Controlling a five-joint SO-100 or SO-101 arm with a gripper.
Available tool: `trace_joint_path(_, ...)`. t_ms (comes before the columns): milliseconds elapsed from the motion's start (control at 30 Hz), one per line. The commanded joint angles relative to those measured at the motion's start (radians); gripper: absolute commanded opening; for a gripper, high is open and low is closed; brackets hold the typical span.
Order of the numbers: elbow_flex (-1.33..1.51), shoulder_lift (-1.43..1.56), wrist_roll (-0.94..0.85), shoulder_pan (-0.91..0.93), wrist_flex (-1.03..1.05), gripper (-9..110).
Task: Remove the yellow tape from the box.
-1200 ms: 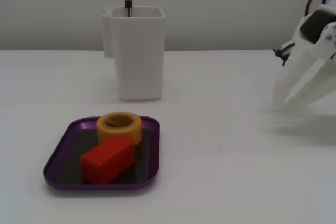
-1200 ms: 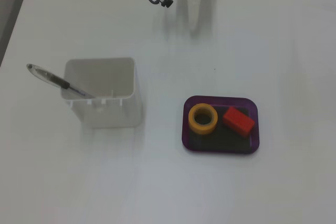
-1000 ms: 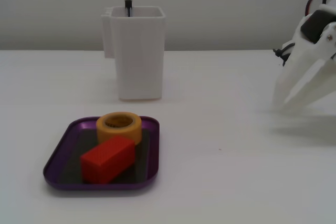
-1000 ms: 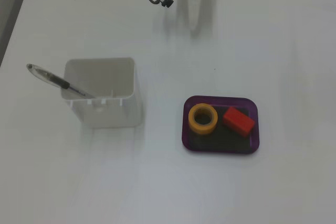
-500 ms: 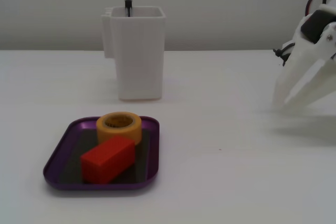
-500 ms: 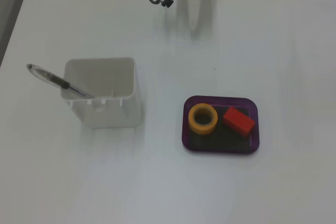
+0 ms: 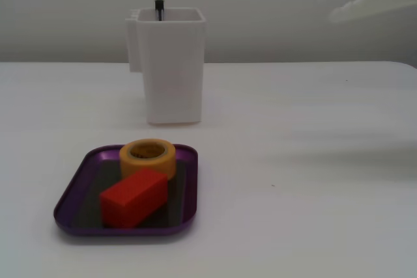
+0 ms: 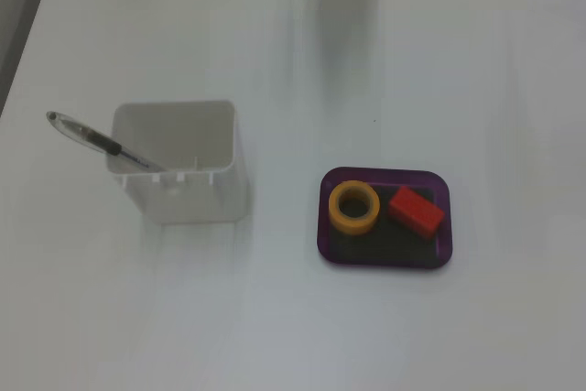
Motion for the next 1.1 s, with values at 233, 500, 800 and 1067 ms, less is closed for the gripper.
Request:
trace_joint_path(233, -0.517, -0.753, -0.003, -0.184, 0.017, 7)
trace_joint_path(500, -0.821, -1.181, -0.002, -0.207, 0.002, 13)
trace_joint_path(800, -1.086, -1.488, -0.002, -0.206, 0.002, 13)
trace_joint_path(1067, -1.270, -1.681, -0.003, -0.204, 0.000, 13)
